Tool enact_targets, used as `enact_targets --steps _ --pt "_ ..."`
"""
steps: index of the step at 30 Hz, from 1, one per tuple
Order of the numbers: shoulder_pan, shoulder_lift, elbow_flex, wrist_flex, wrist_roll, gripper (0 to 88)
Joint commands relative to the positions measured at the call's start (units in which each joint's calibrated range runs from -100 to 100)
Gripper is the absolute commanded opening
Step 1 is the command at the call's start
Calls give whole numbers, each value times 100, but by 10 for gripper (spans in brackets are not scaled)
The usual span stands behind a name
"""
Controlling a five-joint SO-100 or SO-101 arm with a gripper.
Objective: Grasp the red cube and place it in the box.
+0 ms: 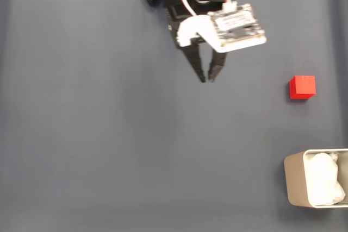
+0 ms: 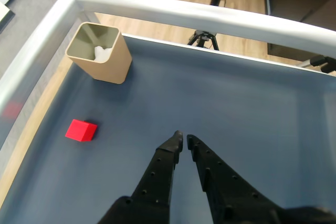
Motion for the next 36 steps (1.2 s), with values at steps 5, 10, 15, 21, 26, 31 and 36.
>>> enact_targets --steps 5,10,15,21,26,31,36 --pt "-695 91 -380 -173 59 0" --pt "-1142 143 -370 -173 44 0" --pt "-1504 178 -288 -181 29 0" --pt "-1895 230 -78 -320 24 0" --pt "-2179 264 195 -542 49 2" --pt "-2420 368 369 -787 127 21" --pt "-2612 619 433 -1033 132 30"
